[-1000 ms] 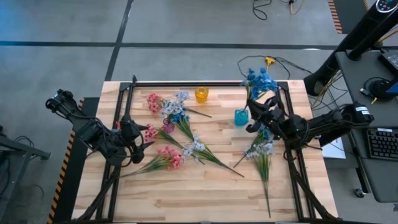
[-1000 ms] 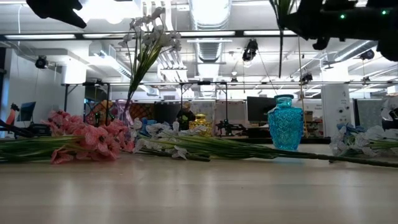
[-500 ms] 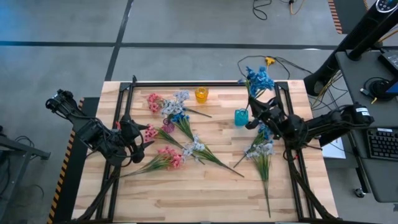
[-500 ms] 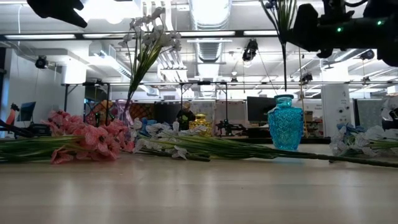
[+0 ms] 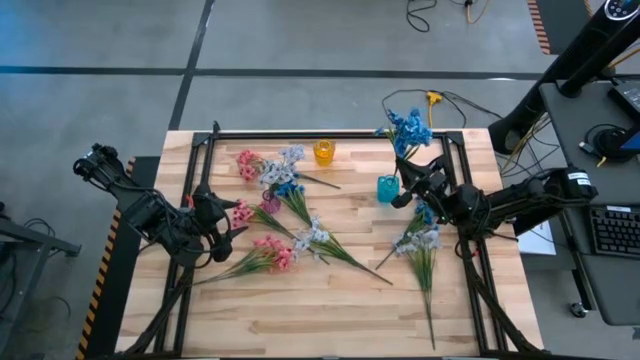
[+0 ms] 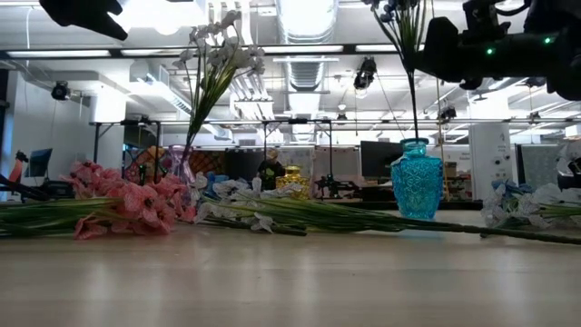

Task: Sort flowers into vase by color
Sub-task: Put the middle blue flowers into the blue vase

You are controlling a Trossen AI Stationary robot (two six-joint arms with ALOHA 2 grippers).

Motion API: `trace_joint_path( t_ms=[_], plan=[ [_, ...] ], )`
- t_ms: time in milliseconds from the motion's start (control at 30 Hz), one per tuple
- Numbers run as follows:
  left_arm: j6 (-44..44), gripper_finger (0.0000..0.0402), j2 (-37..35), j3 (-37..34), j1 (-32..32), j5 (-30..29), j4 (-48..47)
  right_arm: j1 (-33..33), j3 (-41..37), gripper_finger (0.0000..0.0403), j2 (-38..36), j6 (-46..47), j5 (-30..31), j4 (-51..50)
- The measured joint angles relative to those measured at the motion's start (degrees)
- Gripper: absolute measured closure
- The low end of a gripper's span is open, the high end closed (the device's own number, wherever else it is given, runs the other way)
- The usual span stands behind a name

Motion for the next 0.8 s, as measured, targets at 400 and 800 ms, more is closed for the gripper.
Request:
trace_joint_path(
  t_ms=[400, 800],
  plan=[
    [0.0, 0.0100, 0.0, 0.0, 0.0, 0.0, 0.0, 0.0, 0.0, 0.0380, 0.1, 1.5, 0.4, 0.0],
    [0.0, 0.0100, 0.0, 0.0, 0.0, 0.0, 0.0, 0.0, 0.0, 0.0296, 0.1, 3.7, 0.5, -0.2]
  ],
)
